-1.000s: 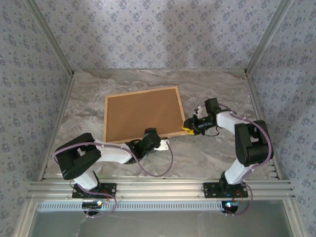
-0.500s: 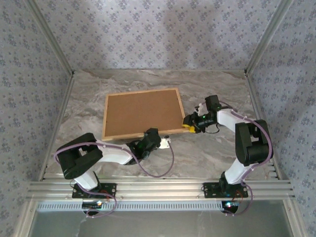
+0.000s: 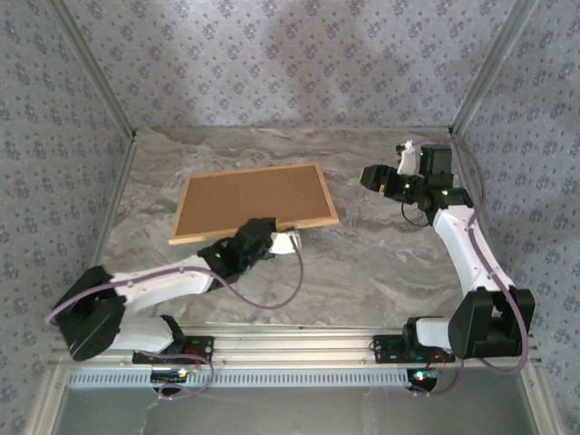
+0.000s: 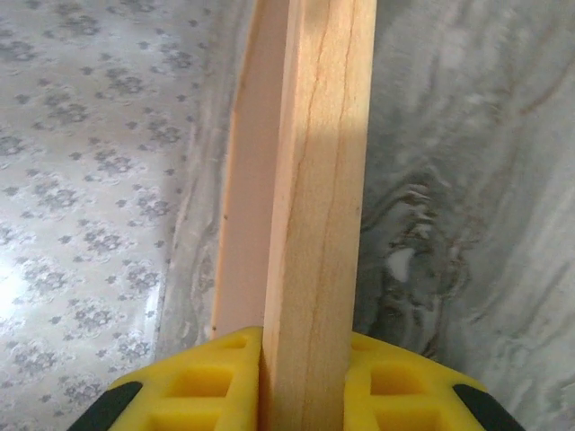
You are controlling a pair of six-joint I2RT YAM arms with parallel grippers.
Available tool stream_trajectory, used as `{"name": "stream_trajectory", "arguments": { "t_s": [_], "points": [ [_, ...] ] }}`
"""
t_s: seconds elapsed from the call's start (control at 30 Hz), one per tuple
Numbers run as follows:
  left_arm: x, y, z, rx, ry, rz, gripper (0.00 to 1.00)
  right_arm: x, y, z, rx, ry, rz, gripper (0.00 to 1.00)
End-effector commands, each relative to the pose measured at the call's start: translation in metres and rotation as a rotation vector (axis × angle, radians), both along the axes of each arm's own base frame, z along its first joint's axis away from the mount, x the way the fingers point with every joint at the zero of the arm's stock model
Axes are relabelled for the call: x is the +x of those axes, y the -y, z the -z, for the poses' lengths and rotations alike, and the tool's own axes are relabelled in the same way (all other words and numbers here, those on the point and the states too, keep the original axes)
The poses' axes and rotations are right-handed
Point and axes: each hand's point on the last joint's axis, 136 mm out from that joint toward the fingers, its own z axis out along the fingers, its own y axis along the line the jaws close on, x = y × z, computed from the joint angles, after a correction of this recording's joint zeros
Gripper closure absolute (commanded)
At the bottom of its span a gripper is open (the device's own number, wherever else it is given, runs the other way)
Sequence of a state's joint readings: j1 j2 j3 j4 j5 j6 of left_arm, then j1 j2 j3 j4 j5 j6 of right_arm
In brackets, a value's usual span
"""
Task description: Put the photo into the frame
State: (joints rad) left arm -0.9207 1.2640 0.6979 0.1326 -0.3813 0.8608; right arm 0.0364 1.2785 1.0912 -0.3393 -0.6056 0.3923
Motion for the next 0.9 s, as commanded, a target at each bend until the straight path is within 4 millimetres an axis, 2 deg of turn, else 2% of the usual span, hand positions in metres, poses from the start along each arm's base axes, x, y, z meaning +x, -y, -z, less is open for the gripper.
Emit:
{"name": "stream_trajectory", "arguments": {
  "t_s": [0.0,0.13,0.27,0.33,0.37,0.4,0.53,0.67,0.87],
  "points": [
    [0.002,-0.004,-0.075,-0.274,-0.034,-0.014,1.00,0.020,0.000,-0.056,-0.066,0.292,-0.007,0.34],
    [-0.002,-0.027,-0.119,-0.395,-0.089,0.007,1.00,0.014,-0.026,-0.097,-0.129,0.554,-0.166,0.32],
    [-0.007,-0.045,-0.156,-0.501,-0.099,0.038,1.00,-0.003,-0.053,-0.115,-0.223,0.718,-0.336,0.30],
    [-0.009,-0.049,-0.168,-0.534,-0.107,0.059,1.00,-0.014,-0.067,-0.114,-0.241,0.765,-0.421,0.29],
    [-0.009,-0.049,-0.171,-0.535,-0.112,0.068,1.00,-0.018,-0.074,-0.113,-0.245,0.785,-0.458,0.28],
    [-0.010,-0.048,-0.173,-0.527,-0.120,0.079,1.00,-0.023,-0.083,-0.125,-0.259,0.838,-0.493,0.28],
    [-0.012,-0.044,-0.182,-0.480,-0.133,0.117,1.00,-0.035,-0.110,-0.116,-0.370,0.893,-0.617,0.25],
    [-0.013,-0.045,-0.181,-0.379,-0.155,0.140,1.00,-0.035,-0.116,-0.115,-0.483,0.906,-0.628,0.25],
    [-0.012,-0.045,-0.177,-0.303,-0.177,0.154,1.00,-0.060,-0.130,-0.104,-0.565,0.956,-0.756,0.23]
  ]
}}
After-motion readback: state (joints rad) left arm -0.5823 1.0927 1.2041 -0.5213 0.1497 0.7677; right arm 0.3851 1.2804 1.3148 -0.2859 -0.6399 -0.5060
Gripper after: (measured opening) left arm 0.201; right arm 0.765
